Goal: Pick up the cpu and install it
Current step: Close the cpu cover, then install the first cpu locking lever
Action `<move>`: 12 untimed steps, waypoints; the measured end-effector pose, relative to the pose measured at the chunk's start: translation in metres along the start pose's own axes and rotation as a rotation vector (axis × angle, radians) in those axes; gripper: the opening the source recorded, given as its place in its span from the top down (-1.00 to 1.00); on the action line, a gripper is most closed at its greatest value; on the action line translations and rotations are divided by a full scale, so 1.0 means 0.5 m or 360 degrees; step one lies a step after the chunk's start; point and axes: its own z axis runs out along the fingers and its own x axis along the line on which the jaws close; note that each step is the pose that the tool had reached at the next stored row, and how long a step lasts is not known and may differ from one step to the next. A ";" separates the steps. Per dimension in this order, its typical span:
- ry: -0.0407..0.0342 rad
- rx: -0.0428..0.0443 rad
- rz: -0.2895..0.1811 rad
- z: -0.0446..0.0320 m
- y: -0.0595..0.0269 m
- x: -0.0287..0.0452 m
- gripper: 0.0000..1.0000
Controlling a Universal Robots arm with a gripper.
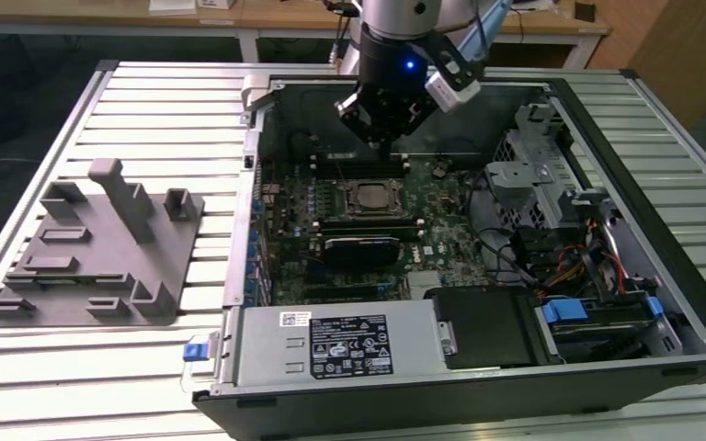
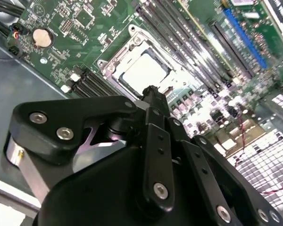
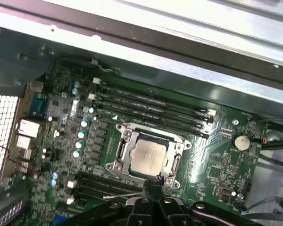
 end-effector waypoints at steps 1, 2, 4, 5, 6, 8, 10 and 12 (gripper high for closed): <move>0.0000 -0.0001 0.0023 0.001 0.000 0.000 0.79; 0.0001 -0.0001 0.0046 0.002 0.000 0.000 0.79; 0.0002 -0.0001 0.0098 0.003 0.000 0.000 0.79; 0.0002 -0.0001 0.0108 0.003 0.000 0.000 0.79; 0.0003 -0.0001 0.0108 0.003 0.000 0.000 0.79; 0.0002 -0.0001 0.0110 0.003 0.000 0.000 0.79; 0.0002 -0.0001 0.0110 0.003 0.000 0.000 0.79; 0.0002 -0.0001 0.0112 0.005 0.000 0.000 0.79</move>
